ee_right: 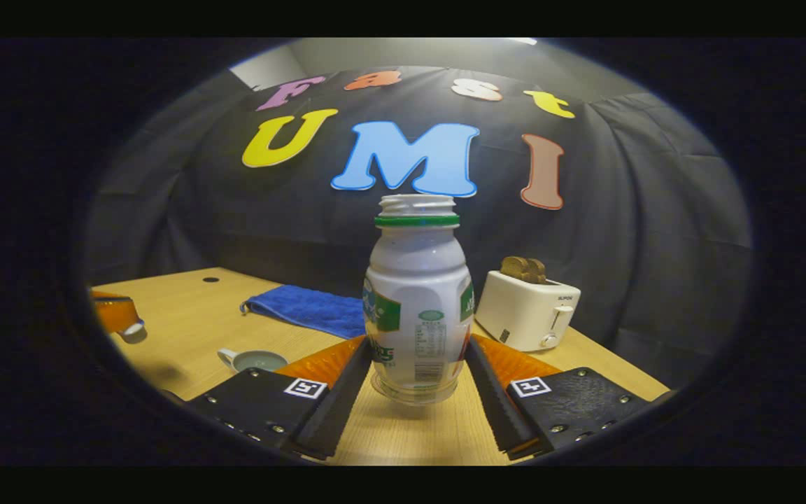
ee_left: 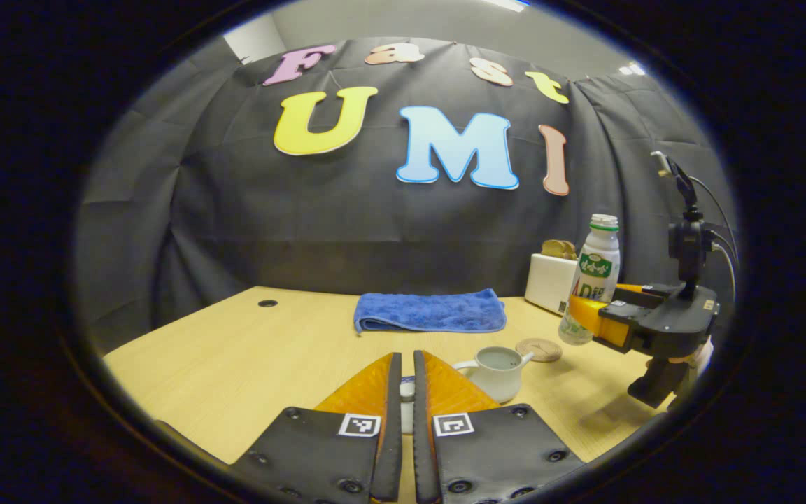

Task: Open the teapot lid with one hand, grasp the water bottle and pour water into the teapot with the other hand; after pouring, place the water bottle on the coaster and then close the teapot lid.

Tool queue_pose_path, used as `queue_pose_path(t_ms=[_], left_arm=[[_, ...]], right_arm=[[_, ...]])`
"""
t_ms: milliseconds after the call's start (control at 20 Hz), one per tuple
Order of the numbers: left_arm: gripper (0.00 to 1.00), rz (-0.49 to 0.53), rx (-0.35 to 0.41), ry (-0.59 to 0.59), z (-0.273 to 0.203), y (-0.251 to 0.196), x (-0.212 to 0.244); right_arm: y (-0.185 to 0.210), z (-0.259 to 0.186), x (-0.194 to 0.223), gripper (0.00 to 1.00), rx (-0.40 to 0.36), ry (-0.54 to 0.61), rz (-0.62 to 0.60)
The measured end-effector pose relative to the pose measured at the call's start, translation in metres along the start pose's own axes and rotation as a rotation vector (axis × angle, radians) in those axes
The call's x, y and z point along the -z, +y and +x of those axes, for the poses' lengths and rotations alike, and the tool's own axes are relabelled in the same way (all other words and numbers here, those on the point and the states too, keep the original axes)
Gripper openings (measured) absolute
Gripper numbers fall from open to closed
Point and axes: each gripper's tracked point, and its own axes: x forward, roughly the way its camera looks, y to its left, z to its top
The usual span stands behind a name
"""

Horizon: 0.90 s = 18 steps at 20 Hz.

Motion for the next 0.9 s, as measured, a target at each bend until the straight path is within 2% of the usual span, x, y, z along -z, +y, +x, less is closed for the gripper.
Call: queue_pose_path(t_ms=[100, 150, 400, 500, 600, 900], left_arm=[[0.14, 0.008, 0.017, -0.013, 0.010, -0.015, -0.008], [0.17, 0.005, 0.030, -0.021, 0.017, -0.024, -0.012], [0.17, 0.001, 0.080, -0.028, 0.054, -0.063, -0.018], [0.13, 0.004, 0.097, -0.025, 0.069, -0.076, -0.015], [0.17, 0.018, 0.100, -0.016, 0.080, -0.083, -0.009], [0.17, 0.028, 0.120, -0.002, 0.099, -0.099, 0.003]], right_arm=[[-0.009, -0.001, 0.000, 0.80, 0.005, -0.003, 0.040], [-0.014, -0.002, 0.001, 0.80, 0.011, -0.005, 0.052], [-0.031, -0.007, 0.001, 0.80, 0.030, -0.014, 0.097], [-0.036, -0.009, 0.001, 0.80, 0.034, -0.017, 0.103], [-0.038, -0.009, -0.003, 0.80, 0.029, -0.020, 0.122], [-0.039, -0.008, -0.001, 0.80, 0.014, -0.019, 0.144]])
